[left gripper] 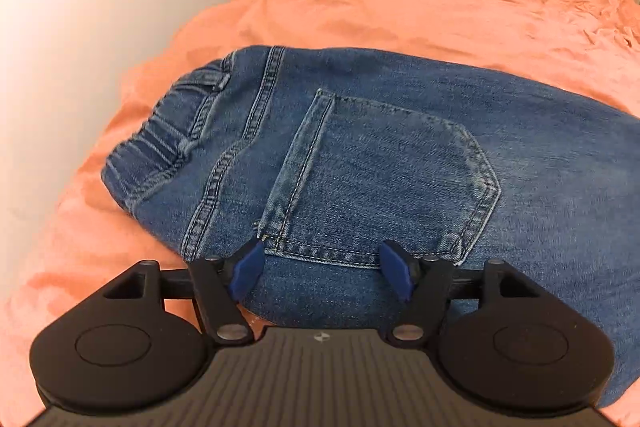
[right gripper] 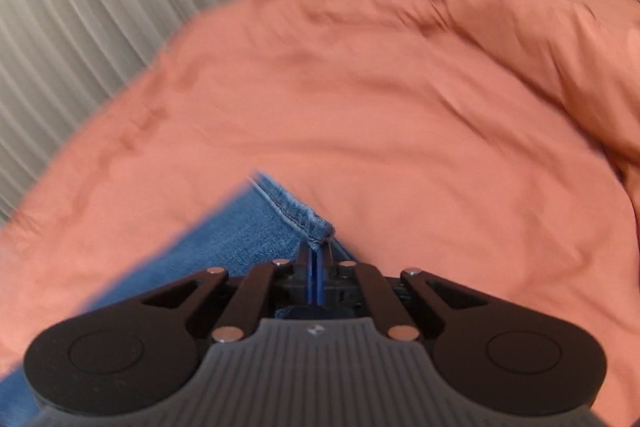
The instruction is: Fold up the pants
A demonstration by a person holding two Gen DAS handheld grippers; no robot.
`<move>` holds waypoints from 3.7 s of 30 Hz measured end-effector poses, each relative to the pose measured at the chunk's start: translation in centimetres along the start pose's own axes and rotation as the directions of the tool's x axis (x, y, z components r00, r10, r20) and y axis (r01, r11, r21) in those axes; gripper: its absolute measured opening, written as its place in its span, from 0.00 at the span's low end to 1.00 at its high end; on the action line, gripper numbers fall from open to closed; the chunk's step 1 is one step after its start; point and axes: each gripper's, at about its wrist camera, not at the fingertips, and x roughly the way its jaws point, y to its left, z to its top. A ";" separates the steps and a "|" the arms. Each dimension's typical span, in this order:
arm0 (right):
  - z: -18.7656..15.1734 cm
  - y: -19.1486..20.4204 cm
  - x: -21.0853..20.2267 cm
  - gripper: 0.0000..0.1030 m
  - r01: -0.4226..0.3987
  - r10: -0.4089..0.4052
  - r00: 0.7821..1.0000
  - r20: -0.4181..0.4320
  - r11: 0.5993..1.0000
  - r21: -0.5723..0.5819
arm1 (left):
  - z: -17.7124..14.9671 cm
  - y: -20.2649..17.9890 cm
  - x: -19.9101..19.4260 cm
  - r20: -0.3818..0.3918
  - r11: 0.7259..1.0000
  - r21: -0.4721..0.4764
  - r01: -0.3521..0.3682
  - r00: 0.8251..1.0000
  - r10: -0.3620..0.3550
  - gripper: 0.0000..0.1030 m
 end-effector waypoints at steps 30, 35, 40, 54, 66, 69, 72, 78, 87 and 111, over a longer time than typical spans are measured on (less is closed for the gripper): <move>-0.9 13.6 13.0 0.08 0.041 -0.077 0.993 -0.094 0.938 -0.345 | 2.3 2.2 -1.7 0.157 0.986 -0.167 0.016 0.988 0.010 0.81; 0.5 9.4 14.4 0.00 0.140 -0.166 0.983 -0.080 0.955 -0.260 | 1.4 2.3 -1.1 0.147 0.977 -0.214 0.023 0.989 0.009 0.81; 1.5 9.9 13.6 0.00 0.230 -0.255 0.966 -0.039 0.921 -0.316 | 1.2 1.8 -1.3 0.147 0.969 -0.243 0.033 0.989 0.004 0.81; 1.2 3.9 -0.4 0.59 0.038 -0.060 0.995 -0.083 0.968 -0.249 | 3.6 -6.8 -7.4 0.128 0.963 0.051 0.266 0.954 -0.271 0.64; -3.2 -5.5 -2.2 0.60 -0.148 0.165 0.975 -0.147 0.981 0.124 | 3.3 -25.5 -6.9 0.007 0.856 0.328 0.401 0.905 -0.426 0.62; -3.5 -6.7 -0.3 0.56 -0.196 0.225 0.966 -0.130 0.959 0.206 | 3.8 -29.0 -5.6 -0.033 0.822 0.328 0.465 0.876 -0.482 0.59; -3.6 -7.5 2.4 0.52 -0.241 0.280 0.953 -0.113 0.930 0.276 | 4.2 -32.9 -4.5 -0.073 0.777 0.381 0.500 0.855 -0.514 0.48; -4.5 -8.1 6.7 0.34 -0.281 0.332 0.938 -0.101 0.898 0.338 | 4.9 -40.0 -2.4 -0.089 0.734 0.496 0.464 0.868 -0.488 0.36; -3.8 -7.1 7.3 0.08 -0.300 0.321 0.945 -0.063 0.927 0.224 | 7.0 -44.7 1.5 -0.072 0.721 0.591 0.362 0.914 -0.400 0.19; 3.0 3.6 -2.9 0.03 -0.194 0.182 0.981 -0.069 0.943 -0.269 | 0.8 -40.3 -5.4 -0.203 0.586 0.633 0.506 0.839 -0.504 0.10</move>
